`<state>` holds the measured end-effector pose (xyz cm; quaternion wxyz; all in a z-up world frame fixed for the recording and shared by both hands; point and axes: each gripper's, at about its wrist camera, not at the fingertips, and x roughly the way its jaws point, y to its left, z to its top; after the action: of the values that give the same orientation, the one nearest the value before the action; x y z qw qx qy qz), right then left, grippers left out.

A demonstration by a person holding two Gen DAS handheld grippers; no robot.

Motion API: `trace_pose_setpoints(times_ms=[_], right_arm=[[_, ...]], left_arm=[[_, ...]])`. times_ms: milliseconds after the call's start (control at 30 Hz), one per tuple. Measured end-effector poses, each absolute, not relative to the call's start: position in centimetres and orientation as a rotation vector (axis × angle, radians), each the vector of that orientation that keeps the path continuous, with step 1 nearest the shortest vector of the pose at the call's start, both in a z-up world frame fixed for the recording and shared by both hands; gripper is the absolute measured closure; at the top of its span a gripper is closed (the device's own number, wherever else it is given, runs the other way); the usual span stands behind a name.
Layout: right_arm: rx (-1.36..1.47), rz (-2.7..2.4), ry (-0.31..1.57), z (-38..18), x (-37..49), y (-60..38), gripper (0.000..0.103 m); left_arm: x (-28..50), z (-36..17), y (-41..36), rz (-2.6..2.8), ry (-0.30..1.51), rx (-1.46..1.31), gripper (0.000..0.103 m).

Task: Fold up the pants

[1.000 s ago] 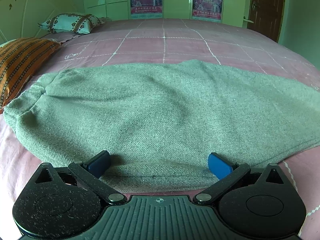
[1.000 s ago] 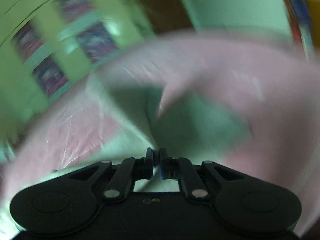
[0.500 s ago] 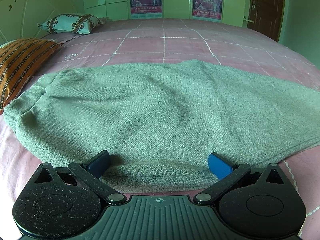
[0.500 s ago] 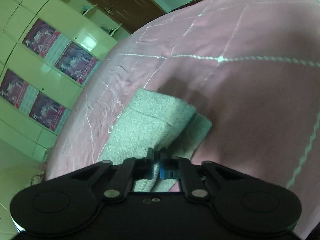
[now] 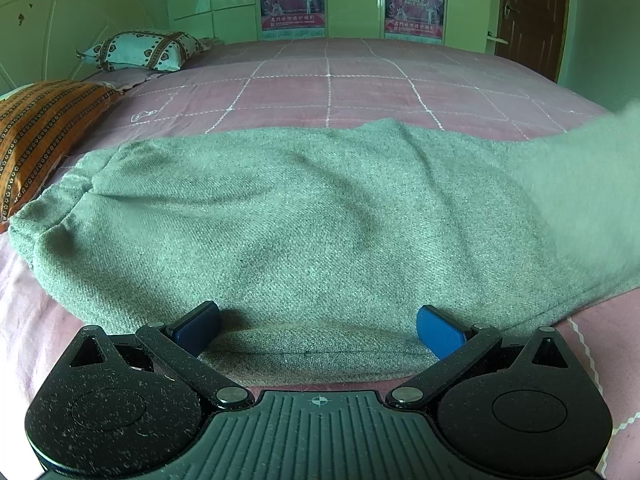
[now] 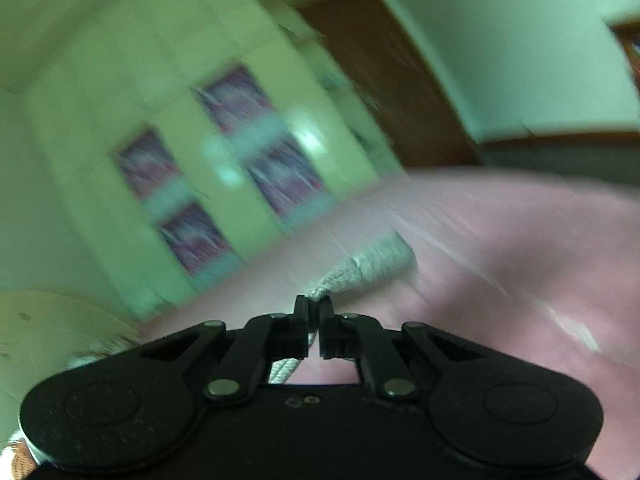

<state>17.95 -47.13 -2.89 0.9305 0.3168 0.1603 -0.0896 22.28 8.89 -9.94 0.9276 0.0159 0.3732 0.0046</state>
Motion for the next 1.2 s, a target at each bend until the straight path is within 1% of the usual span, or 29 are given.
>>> trace_pose_setpoints(times_ms=[67,100,167,200,233,267,333,400,433,500,567,633,700,767,800,833,867,967,1033,1133,1200], right_arm=[[0.721,-0.228,0.503,-8.4,18.2,-48.8,0.103],[0.756,-0.241,0.555,-10.1,17.9,-49.5,0.103],[0.842,-0.232,0.54,-11.8,16.4,-50.6,0.103],[0.858,-0.237,0.518,-11.9,15.8,-50.9,0.103],[0.85,-0.24,0.507,-11.8,15.6,-50.9,0.101],[0.843,-0.242,0.497,-11.6,15.7,-51.1,0.096],[0.864,-0.246,0.495,-11.5,16.3,-51.8,0.093],[0.88,-0.267,0.509,-11.7,17.7,-51.8,0.103],[0.831,-0.268,0.514,-11.0,17.6,-51.5,0.103],[0.748,-0.242,0.434,-8.0,18.6,-50.3,0.103],[0.728,-0.207,0.341,-5.2,17.7,-50.0,0.103],[0.732,-0.179,0.313,-3.9,16.9,-49.8,0.103],[0.715,-0.206,0.353,-4.9,16.6,-49.8,0.103],[0.704,-0.276,0.477,-8.4,17.6,-50.7,0.103],[0.747,-0.299,0.536,-10.2,17.4,-51.4,0.103],[0.826,-0.29,0.543,-11.8,17.1,-52.2,0.103],[0.851,-0.28,0.521,-12.1,16.8,-52.4,0.103],[0.872,-0.272,0.521,-11.8,16.7,-52.6,0.103],[0.881,-0.255,0.485,-11.5,16.2,-52.6,0.103],[0.785,-0.246,0.493,-10.6,16.8,-52.3,0.103],[0.808,-0.214,0.434,-9.4,16.3,-52.2,0.103]], left_arm=[[22.3,-9.9,8.9,0.008,0.766,0.031,0.0],[22.3,-9.9,8.9,0.008,0.766,0.031,0.0],[22.3,-9.9,8.9,0.01,0.766,0.033,0.0],[22.3,-9.9,8.9,0.011,0.765,0.035,0.0],[22.3,-9.9,8.8,0.013,0.766,0.037,0.0],[22.3,-10.0,8.7,0.014,0.766,0.039,0.0],[22.2,-9.9,8.7,0.015,0.766,0.04,0.0],[22.3,-9.9,8.7,0.014,0.767,0.038,0.0],[22.3,-9.9,8.8,0.012,0.769,0.031,0.0],[22.4,-9.6,9.5,-0.013,0.782,-0.009,0.0],[22.6,-9.3,10.6,-0.047,0.793,-0.066,0.0],[22.7,-9.3,11.0,-0.071,0.804,-0.075,0.0],[22.8,-9.4,11.0,-0.071,0.807,-0.074,0.0],[22.8,-9.5,10.7,-0.068,0.81,-0.057,0.0],[22.8,-9.5,10.7,-0.068,0.81,-0.052,0.0],[22.8,-9.5,10.7,-0.069,0.81,-0.054,0.0],[22.8,-9.5,10.8,-0.07,0.809,-0.058,0.0],[22.9,-9.6,10.7,-0.065,0.809,-0.054,0.0],[22.9,-9.6,10.6,-0.061,0.808,-0.043,0.0],[22.9,-9.5,10.8,-0.064,0.808,-0.046,0.0],[22.9,-9.5,10.8,-0.065,0.807,-0.051,0.0]])
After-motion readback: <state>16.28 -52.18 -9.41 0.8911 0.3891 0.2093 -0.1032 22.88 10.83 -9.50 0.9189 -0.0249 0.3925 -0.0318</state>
